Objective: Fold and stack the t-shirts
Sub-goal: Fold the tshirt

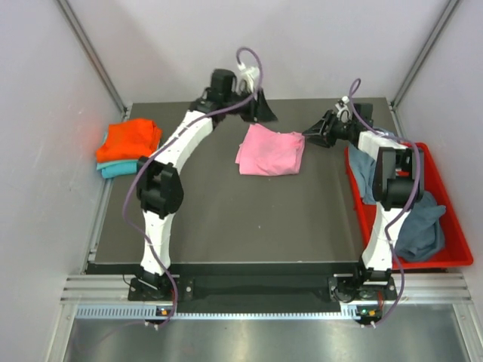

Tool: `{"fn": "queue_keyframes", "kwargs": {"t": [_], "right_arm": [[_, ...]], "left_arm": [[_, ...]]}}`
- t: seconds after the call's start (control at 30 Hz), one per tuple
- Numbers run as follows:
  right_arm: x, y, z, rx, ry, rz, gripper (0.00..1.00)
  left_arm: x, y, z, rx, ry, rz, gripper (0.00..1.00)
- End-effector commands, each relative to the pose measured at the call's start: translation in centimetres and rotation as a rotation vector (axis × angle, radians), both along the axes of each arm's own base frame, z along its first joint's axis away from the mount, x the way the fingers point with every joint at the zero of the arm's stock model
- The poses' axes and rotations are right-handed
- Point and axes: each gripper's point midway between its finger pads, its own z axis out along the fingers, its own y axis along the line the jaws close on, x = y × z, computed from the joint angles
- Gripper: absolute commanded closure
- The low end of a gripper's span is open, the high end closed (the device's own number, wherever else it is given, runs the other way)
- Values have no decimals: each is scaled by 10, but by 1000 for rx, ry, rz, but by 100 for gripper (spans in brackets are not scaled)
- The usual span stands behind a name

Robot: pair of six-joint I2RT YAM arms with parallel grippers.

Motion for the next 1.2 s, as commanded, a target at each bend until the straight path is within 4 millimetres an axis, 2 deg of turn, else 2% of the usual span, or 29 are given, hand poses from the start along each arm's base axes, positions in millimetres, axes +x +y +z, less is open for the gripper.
{"fn": "queue_keyframes", "kwargs": {"t": [0.0, 0.13, 0.33, 0.6, 0.63, 0.7, 0.73, 0.87, 0.9, 0.97, 1.17], "right_arm": [[22, 3, 10, 32, -58, 6, 53], [36, 5, 1, 56, -48, -1, 53], [40, 11, -9, 94, -26, 11, 53], [37, 17, 5, 124, -35, 33, 54], [37, 17, 10, 128, -45, 35, 54], [35, 19, 11, 133, -38, 39, 54], [34, 20, 8, 136, -26, 40, 54], [30, 23, -3, 144, 3, 44, 54], [23, 42, -4, 148, 3, 80, 54], [19, 48, -11, 156, 25, 85, 54], [27, 59, -36, 136, 51, 76, 53]], "left_arm": [[-54, -24, -49, 36, 242, -157, 48], [-66, -34, -66, 61, 270, -181, 48], [-74, -42, -91, 88, 323, -202, 48], [-69, -65, -110, 68, 349, -229, 48], [-69, -69, -118, 70, 359, -235, 48], [-66, -74, -118, 56, 358, -238, 48], [-66, -78, -127, 58, 373, -240, 48], [-62, -86, -136, 49, 384, -245, 49], [-61, -88, -137, 43, 384, -247, 49], [-61, -90, -143, 38, 405, -248, 49], [-66, -96, -163, 39, 452, -260, 49]]}}
